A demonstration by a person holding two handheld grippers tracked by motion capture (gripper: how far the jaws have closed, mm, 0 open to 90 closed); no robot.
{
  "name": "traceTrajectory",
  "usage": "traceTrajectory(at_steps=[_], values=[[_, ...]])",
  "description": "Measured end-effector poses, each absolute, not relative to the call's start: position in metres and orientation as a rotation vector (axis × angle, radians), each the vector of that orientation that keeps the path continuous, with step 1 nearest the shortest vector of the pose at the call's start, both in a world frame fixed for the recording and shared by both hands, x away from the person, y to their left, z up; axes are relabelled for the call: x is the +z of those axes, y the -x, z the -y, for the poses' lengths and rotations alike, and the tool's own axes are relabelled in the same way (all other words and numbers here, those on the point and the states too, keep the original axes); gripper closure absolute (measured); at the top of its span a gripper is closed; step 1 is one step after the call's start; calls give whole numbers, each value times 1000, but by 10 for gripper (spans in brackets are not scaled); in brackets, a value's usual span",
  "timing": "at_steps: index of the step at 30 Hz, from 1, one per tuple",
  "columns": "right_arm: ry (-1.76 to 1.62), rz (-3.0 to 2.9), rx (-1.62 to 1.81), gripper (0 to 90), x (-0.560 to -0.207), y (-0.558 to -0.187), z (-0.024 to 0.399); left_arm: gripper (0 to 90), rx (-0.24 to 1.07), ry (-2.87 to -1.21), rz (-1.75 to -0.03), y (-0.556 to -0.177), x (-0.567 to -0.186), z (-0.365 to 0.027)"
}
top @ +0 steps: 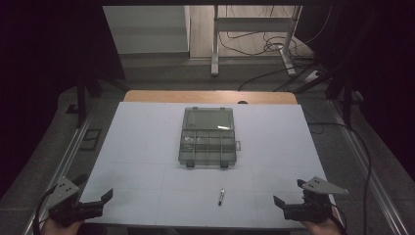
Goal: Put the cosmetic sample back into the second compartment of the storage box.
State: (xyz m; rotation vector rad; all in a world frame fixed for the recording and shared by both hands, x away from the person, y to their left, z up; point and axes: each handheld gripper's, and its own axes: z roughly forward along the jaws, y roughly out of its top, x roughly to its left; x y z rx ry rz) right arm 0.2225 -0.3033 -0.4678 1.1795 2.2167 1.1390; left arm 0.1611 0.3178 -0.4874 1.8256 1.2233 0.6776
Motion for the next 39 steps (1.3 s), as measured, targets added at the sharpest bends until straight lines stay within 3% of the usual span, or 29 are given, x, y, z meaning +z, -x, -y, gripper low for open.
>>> traceTrajectory(at_steps=[39], values=[[-1186, -2317, 1140, 0, -471, -234, 287, 18, 626, -1875, -1235, -167, -489, -317]])
